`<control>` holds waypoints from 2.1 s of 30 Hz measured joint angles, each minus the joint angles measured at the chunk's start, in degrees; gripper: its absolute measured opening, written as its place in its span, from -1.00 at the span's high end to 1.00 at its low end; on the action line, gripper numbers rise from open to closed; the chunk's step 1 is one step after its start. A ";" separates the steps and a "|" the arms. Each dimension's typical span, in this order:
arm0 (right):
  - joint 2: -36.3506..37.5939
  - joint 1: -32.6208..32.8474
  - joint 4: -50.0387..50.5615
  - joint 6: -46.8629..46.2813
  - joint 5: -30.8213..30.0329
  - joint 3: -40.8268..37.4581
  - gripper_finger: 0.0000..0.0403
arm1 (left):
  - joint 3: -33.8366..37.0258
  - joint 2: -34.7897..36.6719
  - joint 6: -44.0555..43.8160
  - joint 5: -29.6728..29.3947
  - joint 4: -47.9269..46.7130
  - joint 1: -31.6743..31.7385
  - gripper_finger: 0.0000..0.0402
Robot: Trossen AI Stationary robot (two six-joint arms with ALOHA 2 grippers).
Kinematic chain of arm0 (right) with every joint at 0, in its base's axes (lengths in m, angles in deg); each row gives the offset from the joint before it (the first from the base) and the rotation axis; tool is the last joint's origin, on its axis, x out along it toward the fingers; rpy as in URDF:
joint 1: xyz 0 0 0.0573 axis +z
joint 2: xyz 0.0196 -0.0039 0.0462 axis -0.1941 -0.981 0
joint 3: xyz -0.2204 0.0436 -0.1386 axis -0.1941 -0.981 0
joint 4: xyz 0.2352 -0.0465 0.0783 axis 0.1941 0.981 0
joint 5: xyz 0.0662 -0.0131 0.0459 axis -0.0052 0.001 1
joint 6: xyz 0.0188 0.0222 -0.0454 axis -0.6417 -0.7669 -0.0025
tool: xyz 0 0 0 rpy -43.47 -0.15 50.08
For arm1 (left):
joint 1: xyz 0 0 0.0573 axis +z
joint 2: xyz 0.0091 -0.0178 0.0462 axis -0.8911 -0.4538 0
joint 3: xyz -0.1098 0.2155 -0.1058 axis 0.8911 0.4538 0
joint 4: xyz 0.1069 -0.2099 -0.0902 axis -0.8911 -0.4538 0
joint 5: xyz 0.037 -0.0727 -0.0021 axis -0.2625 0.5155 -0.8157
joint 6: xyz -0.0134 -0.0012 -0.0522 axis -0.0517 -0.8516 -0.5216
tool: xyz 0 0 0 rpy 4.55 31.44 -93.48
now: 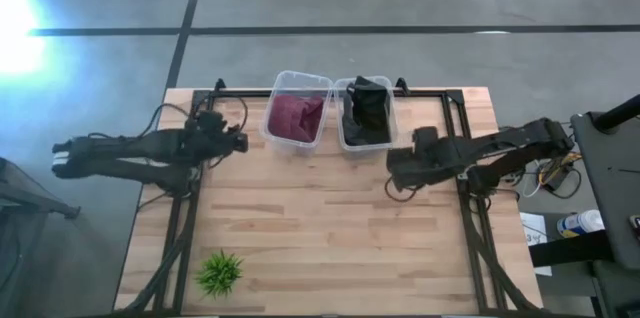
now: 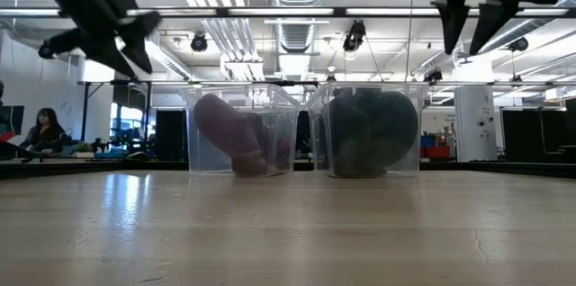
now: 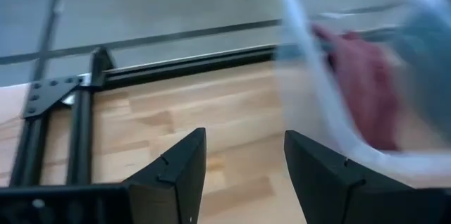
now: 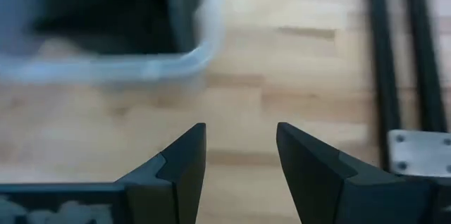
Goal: Pick & Place hat
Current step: Adjust the transparent bins, then return to Home Position
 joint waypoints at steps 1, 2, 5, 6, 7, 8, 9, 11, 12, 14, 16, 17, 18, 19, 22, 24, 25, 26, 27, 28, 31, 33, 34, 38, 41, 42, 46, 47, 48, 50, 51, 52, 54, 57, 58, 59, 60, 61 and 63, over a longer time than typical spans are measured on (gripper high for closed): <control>0.25 -1.06 0.21 -0.09 -0.30 -0.53 0.15 | 0.71 -0.53 1.35 0.94 1.86 2.75 0.07; 0.48 -2.31 0.24 0.33 -0.37 -1.08 0.15 | 1.22 -0.78 2.74 1.89 3.47 5.77 0.07; 0.61 -6.80 0.25 1.81 -0.71 -2.75 0.15 | 2.05 -1.42 8.38 4.75 8.48 15.12 0.07; 0.58 -8.39 0.21 1.96 -0.97 -3.46 0.15 | 2.34 -1.66 10.50 6.18 9.70 18.06 0.07; 0.58 -10.04 -0.03 2.01 -1.27 -4.21 0.15 | 2.63 -1.91 12.78 7.98 11.11 20.77 0.07; 0.58 -11.69 -0.47 2.35 -1.44 -4.93 0.15 | 2.82 -2.17 14.99 10.22 13.17 23.46 0.07; 0.61 -13.42 -1.23 3.50 -1.51 -5.76 0.15 | 3.06 -2.56 17.39 13.14 15.86 26.14 0.07; 0.78 -16.77 -4.16 7.45 -1.49 -7.26 0.15 | 3.62 -4.07 21.58 20.65 20.56 30.78 0.07; 0.88 -18.45 -6.32 9.95 -1.45 -8.10 0.15 | 3.90 -5.20 22.88 23.87 22.67 32.72 0.07; 1.24 -21.63 -12.05 15.67 -0.14 -9.52 0.15 | 4.45 -8.11 24.42 27.73 26.08 35.25 0.07; 1.33 -24.42 -18.06 21.81 2.85 -10.74 0.15 | 4.53 -11.57 25.63 29.46 28.10 36.38 0.07; 1.31 -25.56 -20.96 24.62 4.86 -11.29 0.15 | 4.53 -13.36 26.14 30.06 28.60 36.44 0.07; 1.21 -26.49 -23.18 26.89 6.62 -11.81 0.15 | 4.53 -15.16 26.54 31.17 28.72 36.41 0.07; 1.15 -27.14 -25.34 28.51 8.74 -12.25 0.15 | 4.53 -17.01 26.64 32.28 28.89 36.32 0.07; 0.76 -27.54 -28.55 31.43 11.09 -12.77 0.15 | 4.51 -21.06 25.05 38.47 29.31 35.82 0.07; 0.76 -27.41 -28.61 32.35 11.93 -12.53 0.15 | 4.55 -22.67 24.36 42.10 29.14 34.86 0.07; 0.76 -27.34 -28.57 33.12 12.15 -12.22 0.15 | 4.57 -22.98 24.11 43.05 29.24 34.12 0.07; 0.76 -27.28 -28.56 34.11 12.28 -11.82 0.15 | 4.55 -23.05 24.09 43.37 29.50 33.33 0.07; 0.79 -27.28 -28.24 34.91 12.30 -11.35 0.15 | 4.55 -22.91 24.30 43.30 29.49 32.59 0.07; 0.86 -27.28 -27.76 35.38 12.33 -10.80 0.15 | 4.55 -22.60 24.63 43.30 29.24 31.87 0.07; 0.93 -27.28 -26.01 37.30 12.08 -9.18 0.15 | 4.27 -21.00 25.13 43.22 29.31 29.84 0.07; 0.82 -27.28 -24.81 38.49 11.22 -8.31 0.15 | 4.07 -20.12 25.37 43.19 29.67 28.56 0.07; 0.82 -27.28 -23.88 38.81 10.30 -7.87 0.15 | 4.07 -19.82 25.39 43.04 29.73 27.94 0.07; 0.99 -27.05 -18.01 39.35 5.06 -5.57 0.15 | 4.10 -19.41 25.37 42.66 28.56 25.94 0.07; 2.22 -25.30 -16.53 41.79 1.73 -3.35 0.15 | 3.93 -16.67 25.19 42.52 24.63 23.83 0.07; 2.84 -24.29 -16.70 42.79 1.28 -2.53 0.15 | 3.72 -14.82 25.80 42.71 23.64 22.66 0.07; 6.29 -17.18 -20.54 49.82 2.97 -0.02 0.15 | 3.28 -3.41 28.81 51.33 23.62 15.50 0.07; 7.35 -14.80 -22.27 50.95 4.06 0.15 0.15 | 3.27 -0.45 28.78 55.12 23.83 13.59 0.07; 8.56 -12.34 -24.40 51.51 5.06 0.15 0.15 | 3.26 2.60 28.42 59.05 23.92 11.71 0.07; 11.10 -7.35 -29.27 51.50 6.05 -0.75 0.15 | 3.26 7.91 27.13 65.21 23.93 8.22 0.07; 12.47 -5.10 -31.54 51.40 6.44 -1.44 0.15 | 3.28 10.31 26.39 66.70 23.95 6.57 0.07; 13.67 -3.03 -34.19 51.44 6.55 -2.26 0.15 | 3.26 12.38 25.40 66.95 23.91 5.17 0.07; 16.10 0.52 -38.99 52.40 5.96 -4.21 0.15 | 3.28 15.72 23.32 66.15 23.65 3.26 0.07; 19.21 3.52 -37.22 54.26 3.68 -6.45 0.15 | 3.27 19.76 15.87 64.68 22.65 3.12 0.07; 20.30 3.75 -34.71 54.41 3.25 -6.80 0.15 | 3.27 21.01 13.12 64.85 22.67 3.09 0.07; 21.49 3.72 -32.39 54.16 3.22 -7.14 0.15 | 3.28 22.15 13.61 65.32 23.38 2.77 0.07; 22.65 3.65 -30.97 51.01 3.42 -7.28 0.15 | 3.27 23.45 16.22 66.64 24.93 2.27 0.07; 23.87 3.62 -30.91 46.07 4.36 -7.50 0.15 | 3.26 24.72 19.60 68.12 26.29 1.81 0.07; 26.15 4.22 -34.91 47.86 5.62 -9.15 0.16 | 3.26 26.96 24.68 68.59 27.32 1.44 0.07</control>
